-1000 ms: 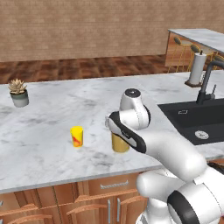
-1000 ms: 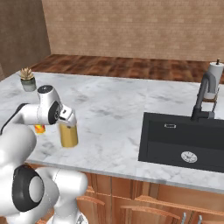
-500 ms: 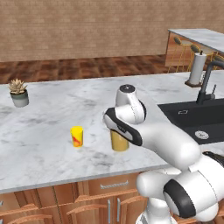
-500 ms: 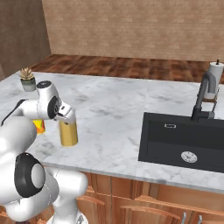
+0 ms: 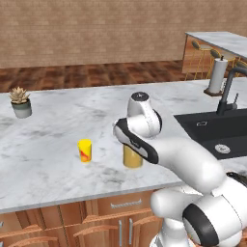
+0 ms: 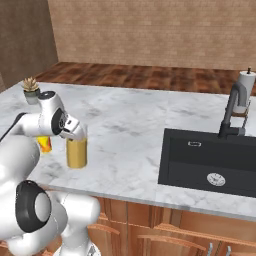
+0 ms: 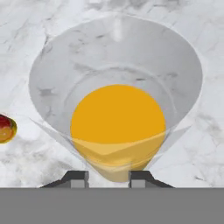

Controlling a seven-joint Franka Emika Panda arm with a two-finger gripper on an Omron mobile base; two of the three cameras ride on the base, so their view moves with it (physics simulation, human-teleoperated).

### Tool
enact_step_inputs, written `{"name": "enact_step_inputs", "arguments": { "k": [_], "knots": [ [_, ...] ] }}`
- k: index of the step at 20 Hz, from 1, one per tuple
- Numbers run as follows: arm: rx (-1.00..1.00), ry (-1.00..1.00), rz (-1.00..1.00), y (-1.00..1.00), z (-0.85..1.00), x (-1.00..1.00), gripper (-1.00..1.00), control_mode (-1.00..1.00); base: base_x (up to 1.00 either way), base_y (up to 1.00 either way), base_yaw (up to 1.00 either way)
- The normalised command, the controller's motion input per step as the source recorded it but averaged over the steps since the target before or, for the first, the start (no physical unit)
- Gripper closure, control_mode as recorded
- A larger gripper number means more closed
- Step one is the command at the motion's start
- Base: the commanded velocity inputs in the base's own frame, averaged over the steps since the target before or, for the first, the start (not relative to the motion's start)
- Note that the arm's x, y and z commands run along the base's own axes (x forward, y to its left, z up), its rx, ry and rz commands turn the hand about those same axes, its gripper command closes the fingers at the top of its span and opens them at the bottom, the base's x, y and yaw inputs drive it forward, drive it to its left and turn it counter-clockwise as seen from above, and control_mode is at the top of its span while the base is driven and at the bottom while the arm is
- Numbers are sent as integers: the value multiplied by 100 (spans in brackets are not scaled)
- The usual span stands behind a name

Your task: Place the pitcher and cup on the dining counter for serving.

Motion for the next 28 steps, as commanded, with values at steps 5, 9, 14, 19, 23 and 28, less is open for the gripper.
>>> {"name": "enact_step_inputs", "arguments": {
  "k": [5, 9, 14, 19, 23, 28],
  "knots": [
    [0, -41, 17, -6, 24, -70, 100, -100, 0, 0, 0],
    [-7, -53, 16, -11, 40, -61, 100, -100, 0, 0, 0],
    [-2, -20, 7, -45, 50, -53, 100, -100, 0, 0, 0],
    [0, 14, 0, -28, 84, -38, 100, -100, 0, 0, 0],
    [0, 21, 0, -18, 88, -44, 100, -100, 0, 0, 0],
    [0, 14, 1, -14, 66, -59, 100, -100, 0, 0, 0]
  ]
}}
